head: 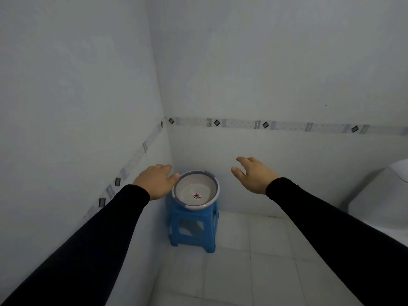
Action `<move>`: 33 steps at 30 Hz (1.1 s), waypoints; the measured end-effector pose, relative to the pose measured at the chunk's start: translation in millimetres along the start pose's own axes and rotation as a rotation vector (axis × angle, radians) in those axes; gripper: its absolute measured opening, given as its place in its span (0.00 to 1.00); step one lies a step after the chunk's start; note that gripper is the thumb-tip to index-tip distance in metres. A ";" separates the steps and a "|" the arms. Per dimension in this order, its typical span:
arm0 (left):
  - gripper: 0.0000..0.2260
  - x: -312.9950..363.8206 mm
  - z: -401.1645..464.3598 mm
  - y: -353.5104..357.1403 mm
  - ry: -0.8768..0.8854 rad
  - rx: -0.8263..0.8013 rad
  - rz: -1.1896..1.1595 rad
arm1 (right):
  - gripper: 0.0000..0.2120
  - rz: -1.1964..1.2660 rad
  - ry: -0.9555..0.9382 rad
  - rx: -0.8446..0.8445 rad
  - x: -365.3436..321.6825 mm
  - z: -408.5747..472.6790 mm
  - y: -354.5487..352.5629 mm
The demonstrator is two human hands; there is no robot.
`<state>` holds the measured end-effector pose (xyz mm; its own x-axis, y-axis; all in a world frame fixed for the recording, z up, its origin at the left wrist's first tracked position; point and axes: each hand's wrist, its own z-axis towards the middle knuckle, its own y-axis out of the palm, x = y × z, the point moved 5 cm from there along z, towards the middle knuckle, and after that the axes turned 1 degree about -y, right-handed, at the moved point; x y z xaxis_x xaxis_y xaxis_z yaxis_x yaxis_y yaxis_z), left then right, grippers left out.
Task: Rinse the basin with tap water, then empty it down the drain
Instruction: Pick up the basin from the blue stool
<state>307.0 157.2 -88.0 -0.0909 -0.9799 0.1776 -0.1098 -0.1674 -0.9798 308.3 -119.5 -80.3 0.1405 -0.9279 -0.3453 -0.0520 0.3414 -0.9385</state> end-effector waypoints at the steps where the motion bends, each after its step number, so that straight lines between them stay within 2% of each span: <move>1: 0.28 -5.5 12.8 4.2 -0.003 -0.013 -0.012 | 0.28 0.009 0.011 -0.012 0.5 13.2 6.6; 14: 0.33 -52.8 145.5 59.4 -0.248 -0.087 -0.357 | 0.28 0.260 0.162 -0.130 54.8 178.2 76.1; 20: 0.31 -70.5 229.0 83.2 -0.394 -0.093 -0.485 | 0.28 0.366 0.192 -0.197 86.2 281.6 95.4; 28: 0.29 -97.6 315.2 137.0 -0.485 -0.165 -0.491 | 0.27 0.437 0.303 -0.249 121.2 357.9 157.4; 33: 0.27 -119.4 369.0 191.1 -0.490 -0.201 -0.471 | 0.27 0.470 0.408 -0.257 144.4 389.7 221.6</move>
<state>662.1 202.2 -330.5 0.4615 -0.7522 0.4704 -0.2125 -0.6085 -0.7646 702.3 -119.5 -338.3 -0.3367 -0.6890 -0.6418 -0.2568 0.7229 -0.6414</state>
